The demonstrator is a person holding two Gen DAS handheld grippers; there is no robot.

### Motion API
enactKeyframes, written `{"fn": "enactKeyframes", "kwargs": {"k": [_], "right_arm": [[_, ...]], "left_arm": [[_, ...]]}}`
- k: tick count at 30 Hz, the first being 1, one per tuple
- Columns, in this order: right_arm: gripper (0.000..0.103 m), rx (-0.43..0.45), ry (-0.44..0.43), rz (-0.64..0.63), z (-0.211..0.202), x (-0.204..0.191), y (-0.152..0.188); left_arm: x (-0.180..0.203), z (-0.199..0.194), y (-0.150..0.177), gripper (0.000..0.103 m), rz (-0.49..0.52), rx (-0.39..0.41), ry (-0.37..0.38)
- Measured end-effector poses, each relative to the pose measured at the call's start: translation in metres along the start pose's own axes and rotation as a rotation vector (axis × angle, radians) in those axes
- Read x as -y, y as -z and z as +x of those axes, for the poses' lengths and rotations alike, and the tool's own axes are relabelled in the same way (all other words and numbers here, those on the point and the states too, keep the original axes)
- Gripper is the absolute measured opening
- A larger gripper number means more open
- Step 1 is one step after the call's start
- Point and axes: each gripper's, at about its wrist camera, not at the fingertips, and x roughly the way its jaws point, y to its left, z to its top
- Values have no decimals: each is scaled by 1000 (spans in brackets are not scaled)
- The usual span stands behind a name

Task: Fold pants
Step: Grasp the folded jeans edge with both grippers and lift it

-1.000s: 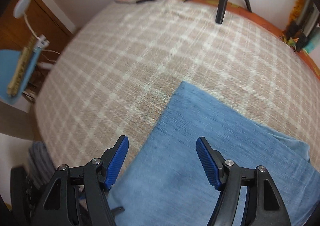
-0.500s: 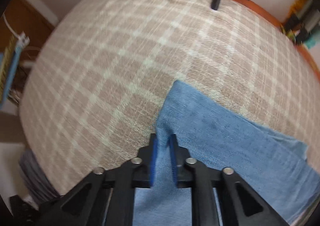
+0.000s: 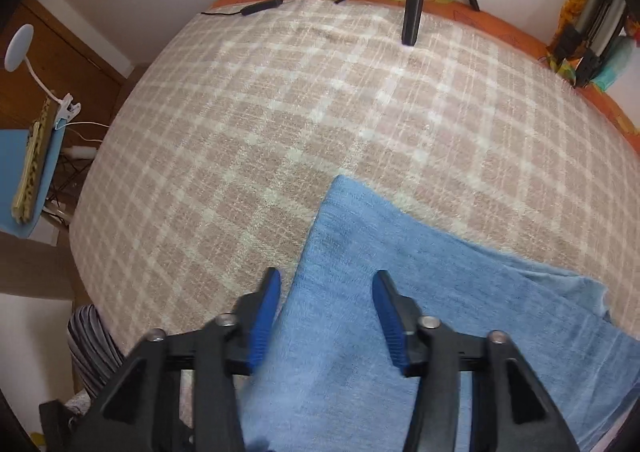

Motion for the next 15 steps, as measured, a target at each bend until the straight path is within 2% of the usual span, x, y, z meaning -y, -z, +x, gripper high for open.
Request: {"fn": "enactKeyframes", "kwargs": {"k": [4,6,7,10,13,15], "right_arm": [[50,-31,-26,-25,7,-11,2],[48,-45,-1,-52,10,-14,5],[35,-46,17,-63,10,-13,9],[16,-3,5,-43,-2,1,17],[6,83,-33,14,-26,27,29],[5,133,-67,67,-43,47,40]], "left_arm": [[17,5,-7,12,45,11,2],[27,5,-9,12,72,12,13],[31,6,-11,12,82,11,18],[41,6,-15,12,99,6,44],[50,7,-21,12,99,-7,106],[60,10,-23,12,102,-15,137]]}}
